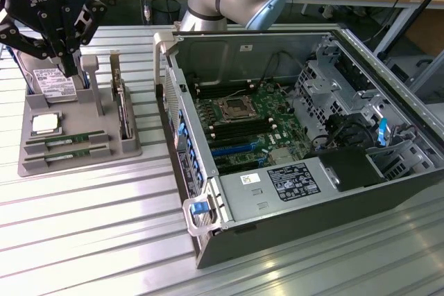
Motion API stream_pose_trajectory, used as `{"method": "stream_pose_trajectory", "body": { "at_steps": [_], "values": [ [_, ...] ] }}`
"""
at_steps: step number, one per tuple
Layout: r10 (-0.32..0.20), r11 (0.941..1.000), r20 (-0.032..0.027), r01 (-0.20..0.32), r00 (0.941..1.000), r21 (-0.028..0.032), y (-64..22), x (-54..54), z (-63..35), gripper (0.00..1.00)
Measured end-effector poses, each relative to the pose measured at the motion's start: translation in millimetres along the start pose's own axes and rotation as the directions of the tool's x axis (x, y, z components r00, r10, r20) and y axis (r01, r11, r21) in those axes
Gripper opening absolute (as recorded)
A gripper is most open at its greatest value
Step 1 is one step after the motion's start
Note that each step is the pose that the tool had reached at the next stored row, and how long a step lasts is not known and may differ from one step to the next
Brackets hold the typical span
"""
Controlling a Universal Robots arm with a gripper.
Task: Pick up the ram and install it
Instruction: 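Pick up the ram and move it above insertion slot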
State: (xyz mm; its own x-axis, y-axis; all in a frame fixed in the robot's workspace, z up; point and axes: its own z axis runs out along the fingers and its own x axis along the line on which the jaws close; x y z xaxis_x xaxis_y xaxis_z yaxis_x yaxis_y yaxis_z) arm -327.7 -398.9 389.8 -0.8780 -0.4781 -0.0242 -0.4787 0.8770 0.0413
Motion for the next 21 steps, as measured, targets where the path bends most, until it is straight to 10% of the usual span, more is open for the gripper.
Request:
{"method": "stream_pose_trajectory", "body": {
  "at_steps": [21],
  "values": [
    [-0.045, 0.999, -0.0019, 0.045, 0.999, -0.0011, 0.0, 0.0, 0.0, 0.1]
  ]
}}
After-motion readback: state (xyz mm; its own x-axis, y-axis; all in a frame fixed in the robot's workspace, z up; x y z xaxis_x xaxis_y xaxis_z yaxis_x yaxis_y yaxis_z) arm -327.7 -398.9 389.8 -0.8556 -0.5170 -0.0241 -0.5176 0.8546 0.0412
